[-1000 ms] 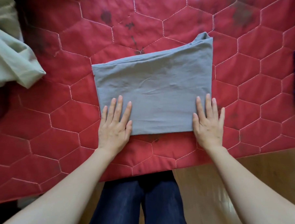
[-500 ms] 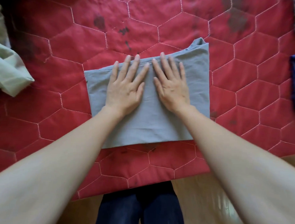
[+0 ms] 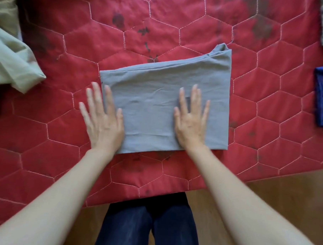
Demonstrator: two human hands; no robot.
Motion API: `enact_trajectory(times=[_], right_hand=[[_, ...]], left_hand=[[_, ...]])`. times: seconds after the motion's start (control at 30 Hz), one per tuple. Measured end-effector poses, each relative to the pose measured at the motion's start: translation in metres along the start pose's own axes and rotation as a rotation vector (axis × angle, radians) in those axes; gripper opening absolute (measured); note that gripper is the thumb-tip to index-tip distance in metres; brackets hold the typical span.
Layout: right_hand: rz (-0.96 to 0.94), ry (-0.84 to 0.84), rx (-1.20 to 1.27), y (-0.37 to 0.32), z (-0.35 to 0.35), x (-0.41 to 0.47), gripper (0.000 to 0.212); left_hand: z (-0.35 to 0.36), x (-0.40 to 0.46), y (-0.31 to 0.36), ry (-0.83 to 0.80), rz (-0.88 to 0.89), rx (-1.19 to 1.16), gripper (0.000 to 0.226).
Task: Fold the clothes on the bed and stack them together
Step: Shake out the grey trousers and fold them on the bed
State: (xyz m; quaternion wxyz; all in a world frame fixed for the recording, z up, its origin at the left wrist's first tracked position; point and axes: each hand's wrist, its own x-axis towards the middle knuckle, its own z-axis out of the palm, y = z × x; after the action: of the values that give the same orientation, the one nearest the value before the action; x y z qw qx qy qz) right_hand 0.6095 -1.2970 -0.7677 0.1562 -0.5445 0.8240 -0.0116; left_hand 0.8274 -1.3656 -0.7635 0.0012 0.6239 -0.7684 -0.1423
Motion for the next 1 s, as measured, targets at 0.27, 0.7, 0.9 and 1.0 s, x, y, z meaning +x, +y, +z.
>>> enact_trajectory(times=[0.27,0.7,0.9,1.0], right_hand=[[-0.144,0.015,-0.073,0.023,0.013,-0.015,0.052],[0.204,0.111,0.063,0.082,-0.032,0.020,0.055],[0.345,0.045,0.303,0.083,-0.040,0.019,0.055],[0.337,-0.005,0.359,0.083,-0.045,0.016,0.058]], left_hand=[[0.013,-0.020,-0.010,-0.145,0.330,0.084,0.059],[-0.019,0.012,0.011,-0.087,-0.121,-0.284,0.059],[-0.018,0.010,0.015,-0.129,-0.265,-0.392,0.063],[-0.018,0.009,0.010,-0.139,-0.281,-0.448,0.064]])
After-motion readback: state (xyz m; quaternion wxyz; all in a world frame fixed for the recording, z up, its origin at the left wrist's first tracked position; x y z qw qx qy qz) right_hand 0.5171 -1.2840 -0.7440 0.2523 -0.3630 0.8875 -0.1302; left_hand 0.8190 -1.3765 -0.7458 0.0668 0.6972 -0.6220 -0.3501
